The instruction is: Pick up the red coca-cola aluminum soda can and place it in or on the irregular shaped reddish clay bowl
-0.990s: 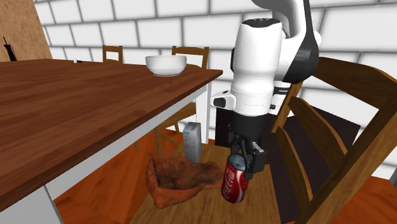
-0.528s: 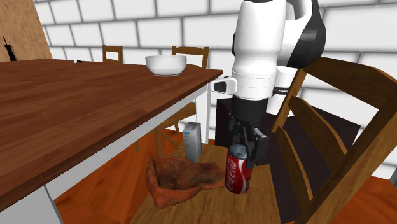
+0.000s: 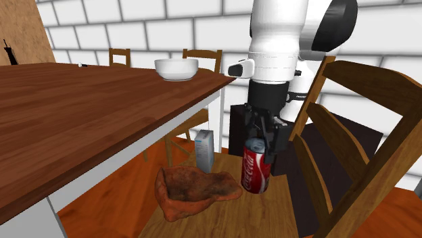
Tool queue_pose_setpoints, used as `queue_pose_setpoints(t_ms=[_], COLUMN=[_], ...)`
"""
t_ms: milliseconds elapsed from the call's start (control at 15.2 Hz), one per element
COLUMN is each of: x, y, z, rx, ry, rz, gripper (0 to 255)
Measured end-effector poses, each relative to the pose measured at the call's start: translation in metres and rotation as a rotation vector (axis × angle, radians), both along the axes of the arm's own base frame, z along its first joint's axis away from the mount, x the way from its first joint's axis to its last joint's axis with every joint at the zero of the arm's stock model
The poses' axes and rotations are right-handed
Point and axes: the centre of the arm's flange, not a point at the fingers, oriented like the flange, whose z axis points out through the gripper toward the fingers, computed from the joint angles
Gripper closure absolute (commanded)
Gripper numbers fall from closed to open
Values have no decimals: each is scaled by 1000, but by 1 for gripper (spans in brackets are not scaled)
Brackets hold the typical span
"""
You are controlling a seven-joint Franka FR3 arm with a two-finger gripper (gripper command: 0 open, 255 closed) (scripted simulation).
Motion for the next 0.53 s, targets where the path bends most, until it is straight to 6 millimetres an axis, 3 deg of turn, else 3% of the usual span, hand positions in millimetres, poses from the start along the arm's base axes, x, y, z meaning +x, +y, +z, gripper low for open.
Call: queue_pose_setpoints(t_ms=[396, 528], x=[0, 13], y=[0, -11], z=[30, 36], rx=[0, 0], ry=[0, 0], rz=[0, -1], gripper=[255, 255])
